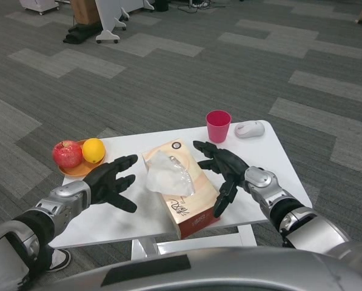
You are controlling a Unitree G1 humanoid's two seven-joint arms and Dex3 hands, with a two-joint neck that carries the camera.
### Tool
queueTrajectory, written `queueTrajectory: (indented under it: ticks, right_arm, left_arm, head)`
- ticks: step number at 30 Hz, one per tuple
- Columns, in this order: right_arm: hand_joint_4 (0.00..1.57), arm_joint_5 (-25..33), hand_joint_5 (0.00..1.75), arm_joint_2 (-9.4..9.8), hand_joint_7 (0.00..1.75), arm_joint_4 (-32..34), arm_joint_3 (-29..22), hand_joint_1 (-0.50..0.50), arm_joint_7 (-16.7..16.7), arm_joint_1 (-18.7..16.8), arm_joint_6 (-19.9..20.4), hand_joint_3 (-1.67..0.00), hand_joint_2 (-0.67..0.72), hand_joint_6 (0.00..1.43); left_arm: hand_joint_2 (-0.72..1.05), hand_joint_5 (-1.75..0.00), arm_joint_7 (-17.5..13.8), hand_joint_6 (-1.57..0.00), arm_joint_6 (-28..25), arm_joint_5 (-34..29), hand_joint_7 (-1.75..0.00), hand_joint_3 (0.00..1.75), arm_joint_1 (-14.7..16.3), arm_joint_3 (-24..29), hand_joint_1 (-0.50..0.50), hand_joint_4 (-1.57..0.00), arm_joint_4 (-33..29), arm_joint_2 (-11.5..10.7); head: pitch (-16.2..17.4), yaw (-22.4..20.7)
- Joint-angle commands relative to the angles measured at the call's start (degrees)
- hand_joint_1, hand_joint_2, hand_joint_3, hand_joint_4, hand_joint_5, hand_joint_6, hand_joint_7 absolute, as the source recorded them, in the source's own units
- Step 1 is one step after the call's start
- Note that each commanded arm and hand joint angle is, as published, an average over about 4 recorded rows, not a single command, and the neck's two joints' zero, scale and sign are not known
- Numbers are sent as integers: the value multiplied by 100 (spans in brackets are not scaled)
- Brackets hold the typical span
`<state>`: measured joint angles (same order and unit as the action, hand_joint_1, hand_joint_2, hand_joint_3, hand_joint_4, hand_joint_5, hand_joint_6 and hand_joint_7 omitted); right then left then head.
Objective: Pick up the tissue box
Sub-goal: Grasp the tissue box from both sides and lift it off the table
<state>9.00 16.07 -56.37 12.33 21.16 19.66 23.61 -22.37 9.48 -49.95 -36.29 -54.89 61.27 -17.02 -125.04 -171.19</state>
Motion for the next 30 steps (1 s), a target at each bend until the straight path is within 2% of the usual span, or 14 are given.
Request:
queueTrajectory:
  ticks: [1,4,16,18,30]
  right_arm:
    - [0,5,58,27,0,-5,-5,17,-33,29,56,-16,47,0]
    - [0,5,63,21,0,-5,15,17,-33,29,56,-16,47,0]
    - [0,5,58,-8,0,43,135,17,-33,3,56,-12,44,0]
    - [0,5,63,-10,0,52,151,17,-33,3,56,-12,41,0]
    - [0,5,58,-118,0,47,234,17,-33,12,56,-16,41,0]
  left_arm:
    - [105,0,-4,0,-36,-166,0,17,-130,-270,50,0,196,-60]
    - [105,0,-2,0,-82,-267,0,17,-192,-483,50,0,308,-12]
    - [105,0,35,0,-181,-526,0,17,-414,-1149,50,0,385,162]
    - [105,0,46,0,-179,-535,0,17,-436,-1204,50,0,385,177]
    - [105,0,93,0,-183,-581,0,20,-559,-1450,50,0,385,274]
  head:
    - [-1,-28]
    - [-17,-67]
    - [-79,-161]
    - [-82,-170]
    - [-79,-233]
